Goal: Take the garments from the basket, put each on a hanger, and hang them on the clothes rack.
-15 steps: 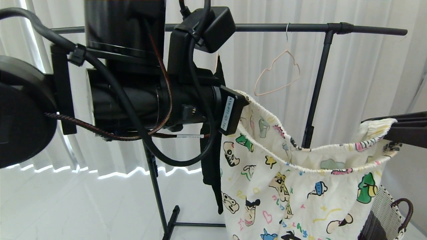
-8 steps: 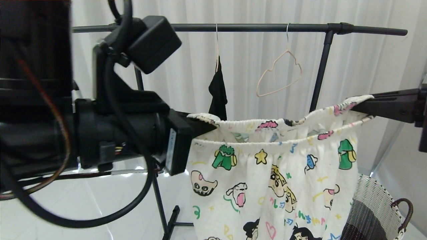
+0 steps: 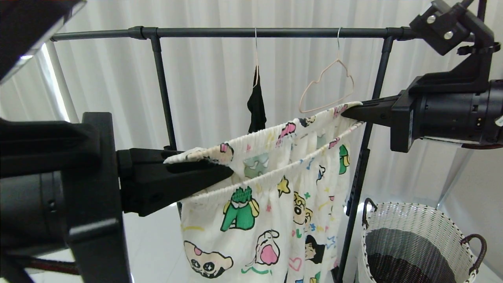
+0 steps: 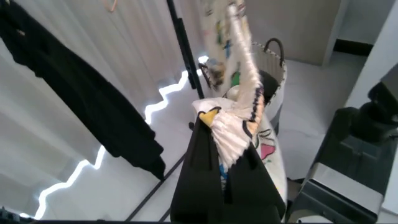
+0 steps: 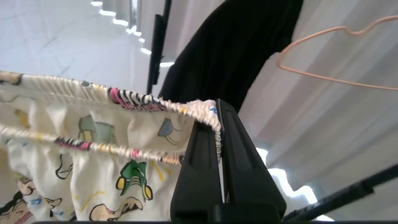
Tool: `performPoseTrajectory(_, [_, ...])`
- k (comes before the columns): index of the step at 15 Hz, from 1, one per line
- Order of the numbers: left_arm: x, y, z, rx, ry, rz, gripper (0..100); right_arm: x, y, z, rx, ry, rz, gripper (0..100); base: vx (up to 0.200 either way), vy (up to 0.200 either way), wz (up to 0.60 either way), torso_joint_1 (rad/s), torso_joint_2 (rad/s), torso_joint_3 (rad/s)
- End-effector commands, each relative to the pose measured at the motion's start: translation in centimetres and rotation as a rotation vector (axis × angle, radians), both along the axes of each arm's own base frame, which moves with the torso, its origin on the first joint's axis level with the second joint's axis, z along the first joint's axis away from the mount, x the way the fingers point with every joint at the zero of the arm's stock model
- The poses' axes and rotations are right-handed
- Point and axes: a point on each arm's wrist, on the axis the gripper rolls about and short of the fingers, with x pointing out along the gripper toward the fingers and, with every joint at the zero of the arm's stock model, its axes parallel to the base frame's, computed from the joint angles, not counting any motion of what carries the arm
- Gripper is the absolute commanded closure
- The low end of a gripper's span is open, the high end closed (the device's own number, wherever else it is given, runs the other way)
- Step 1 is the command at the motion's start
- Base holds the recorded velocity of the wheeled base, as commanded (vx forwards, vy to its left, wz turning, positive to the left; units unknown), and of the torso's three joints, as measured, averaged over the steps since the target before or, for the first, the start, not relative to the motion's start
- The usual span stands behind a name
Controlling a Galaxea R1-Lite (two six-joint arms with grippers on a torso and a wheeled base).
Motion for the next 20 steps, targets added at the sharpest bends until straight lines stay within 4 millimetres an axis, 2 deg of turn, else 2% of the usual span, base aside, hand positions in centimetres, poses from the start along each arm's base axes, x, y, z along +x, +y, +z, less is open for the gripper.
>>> performPoseTrajectory(1, [-1.0,-0.6,0.0,0.002,-0.001,-0.055,100,0.5,0.7,-0.5,-0.015,0.016,0.009,100,0.000,0.000,0.00,0.000,0.00,0.000])
performPoseTrajectory(8, [-1.2,-0.9,-0.1,0.006,0.000,-0.073,100,0.3,0.8,-0.5,-0.015,0.016,0.013,100,0.000,0.000,0.00,0.000,0.00,0.000])
performPoseTrajectory(10, [-0.7,-0.8,-0.1,0.013,-0.008,-0.018,100,-0.1,0.3,-0.2,-0.006,0.007,0.007,100,0.000,0.000,0.00,0.000,0.00,0.000])
performPoseTrajectory(14, [2.7,-0.9,0.1,0.029,-0.004,0.141,100,-2.8,-2.9,0.9,-0.012,0.015,-0.016,100,0.000,0.000,0.00,0.000,0.00,0.000])
performPoseTrajectory(17, [5.1,-3.3,0.0,0.054,0.014,0.161,100,-5.4,-5.0,1.5,-0.028,0.024,-0.006,100,0.000,0.000,0.00,0.000,0.00,0.000])
performPoseTrajectory(20, [7.1,-5.4,-0.4,0.096,-0.002,0.275,100,-6.2,-5.7,1.7,-0.031,0.025,-0.005,100,0.000,0.000,0.00,0.000,0.00,0.000])
